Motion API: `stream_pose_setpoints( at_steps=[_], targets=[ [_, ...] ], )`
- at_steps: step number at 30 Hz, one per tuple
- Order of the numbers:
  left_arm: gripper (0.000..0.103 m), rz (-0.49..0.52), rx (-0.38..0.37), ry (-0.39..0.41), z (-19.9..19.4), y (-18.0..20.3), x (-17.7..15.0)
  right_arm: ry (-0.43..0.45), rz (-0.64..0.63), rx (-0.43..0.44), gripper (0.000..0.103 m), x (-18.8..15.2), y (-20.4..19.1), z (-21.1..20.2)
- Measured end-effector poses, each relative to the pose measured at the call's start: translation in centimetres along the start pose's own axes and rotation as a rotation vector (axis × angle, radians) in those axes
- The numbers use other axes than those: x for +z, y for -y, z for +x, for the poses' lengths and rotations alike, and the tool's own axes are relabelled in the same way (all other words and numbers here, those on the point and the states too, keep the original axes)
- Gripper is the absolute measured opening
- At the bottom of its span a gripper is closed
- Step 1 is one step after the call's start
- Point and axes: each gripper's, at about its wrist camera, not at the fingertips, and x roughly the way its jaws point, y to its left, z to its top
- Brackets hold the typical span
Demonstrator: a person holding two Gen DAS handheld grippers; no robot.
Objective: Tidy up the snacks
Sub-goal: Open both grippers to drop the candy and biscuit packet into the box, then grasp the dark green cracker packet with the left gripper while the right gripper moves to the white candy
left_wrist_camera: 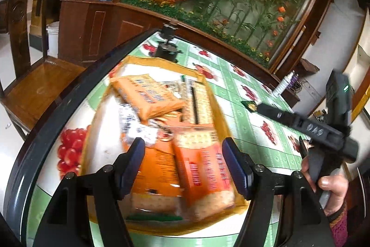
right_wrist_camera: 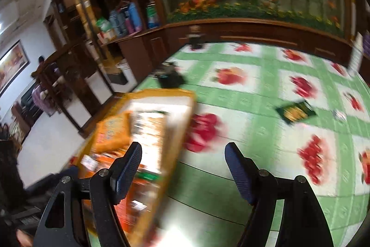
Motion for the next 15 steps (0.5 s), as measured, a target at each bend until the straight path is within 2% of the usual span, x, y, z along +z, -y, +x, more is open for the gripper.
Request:
stream_pose_setpoints(
  at_steps=[8,11,15],
  targets=[
    [0.068,0.119,-0.029,-0.029,0.8,6.0,-0.1,0.010,0.263,-0.095,0.078,-1.7,13.2,-1.5],
    [0.068,0.169,-0.039,-0.055,1.8,8.4,-0.4,0.024,0.340,-0.142,0.078,-1.5,16.9,-2.6],
    [0.068,0.227,-0.059,-0.103,3.8,11.3,-0.2,0.039,0.395,-0.155,0.078,-1.3,20.0,-3.8]
  ],
)
